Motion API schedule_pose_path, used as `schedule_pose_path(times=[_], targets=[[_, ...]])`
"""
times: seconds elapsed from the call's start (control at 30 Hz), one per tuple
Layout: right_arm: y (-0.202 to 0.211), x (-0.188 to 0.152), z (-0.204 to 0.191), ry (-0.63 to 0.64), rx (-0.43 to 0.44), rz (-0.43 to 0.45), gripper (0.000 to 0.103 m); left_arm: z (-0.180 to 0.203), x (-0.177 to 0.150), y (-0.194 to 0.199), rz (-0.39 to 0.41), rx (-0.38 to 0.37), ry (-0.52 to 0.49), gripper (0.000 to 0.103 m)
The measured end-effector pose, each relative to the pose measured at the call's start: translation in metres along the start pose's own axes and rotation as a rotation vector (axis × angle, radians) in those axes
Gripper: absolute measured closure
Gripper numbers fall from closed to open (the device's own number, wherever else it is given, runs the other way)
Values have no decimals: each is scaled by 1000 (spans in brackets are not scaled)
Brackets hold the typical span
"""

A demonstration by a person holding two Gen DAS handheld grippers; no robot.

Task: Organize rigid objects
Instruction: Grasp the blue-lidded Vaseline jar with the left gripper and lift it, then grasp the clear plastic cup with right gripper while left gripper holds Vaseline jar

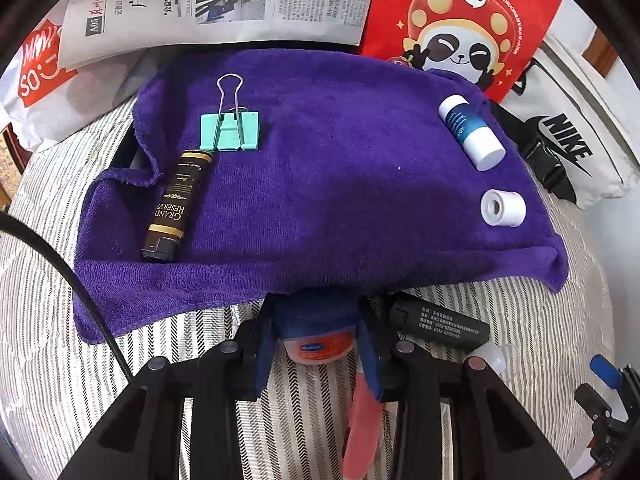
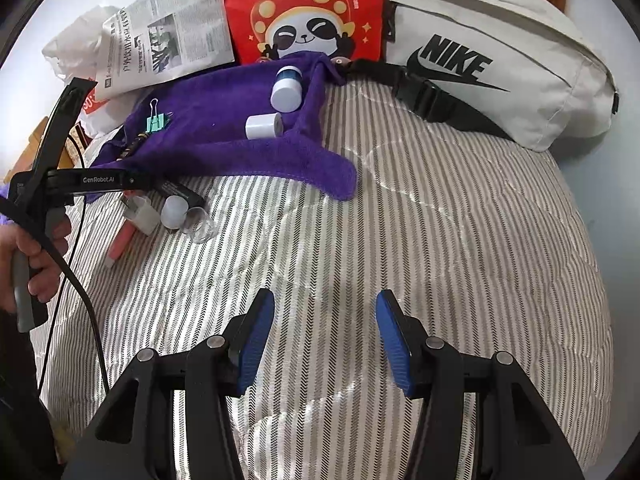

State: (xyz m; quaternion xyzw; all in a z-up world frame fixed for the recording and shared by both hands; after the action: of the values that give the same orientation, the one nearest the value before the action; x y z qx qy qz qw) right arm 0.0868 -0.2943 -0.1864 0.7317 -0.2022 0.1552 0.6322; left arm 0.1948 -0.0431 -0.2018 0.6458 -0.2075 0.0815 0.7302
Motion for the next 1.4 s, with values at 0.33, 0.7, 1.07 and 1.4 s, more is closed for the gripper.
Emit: schedule_pose_path(times=[0.33, 0.7, 1.07, 1.4], targets=[[-8, 1, -22, 4, 32, -7, 50, -34, -22, 25, 11, 17, -1, 68], [-35, 18, -76, 95, 103, 19, 50, -80, -57, 50, 21, 62, 19, 68], [-58, 13, -105, 183, 61, 35, 54, -79, -70, 46, 30, 16, 33, 68], [-63, 26, -107, 174, 42, 33, 76, -81, -68, 45, 45, -1, 27, 68]])
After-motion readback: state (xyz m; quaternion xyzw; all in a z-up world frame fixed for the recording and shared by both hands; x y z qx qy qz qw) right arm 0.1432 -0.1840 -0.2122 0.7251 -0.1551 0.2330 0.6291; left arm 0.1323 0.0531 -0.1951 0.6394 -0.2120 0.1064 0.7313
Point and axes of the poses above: each gripper's, at about its wrist camera, not at the fingertips, and y roughly against the way its jaws point, z to its right, x to its top, the point moved 9 cm from there along -y, roughly the way its jaws point, and after that the axes turned 9 degrees about -y, right-handed, at the moved point
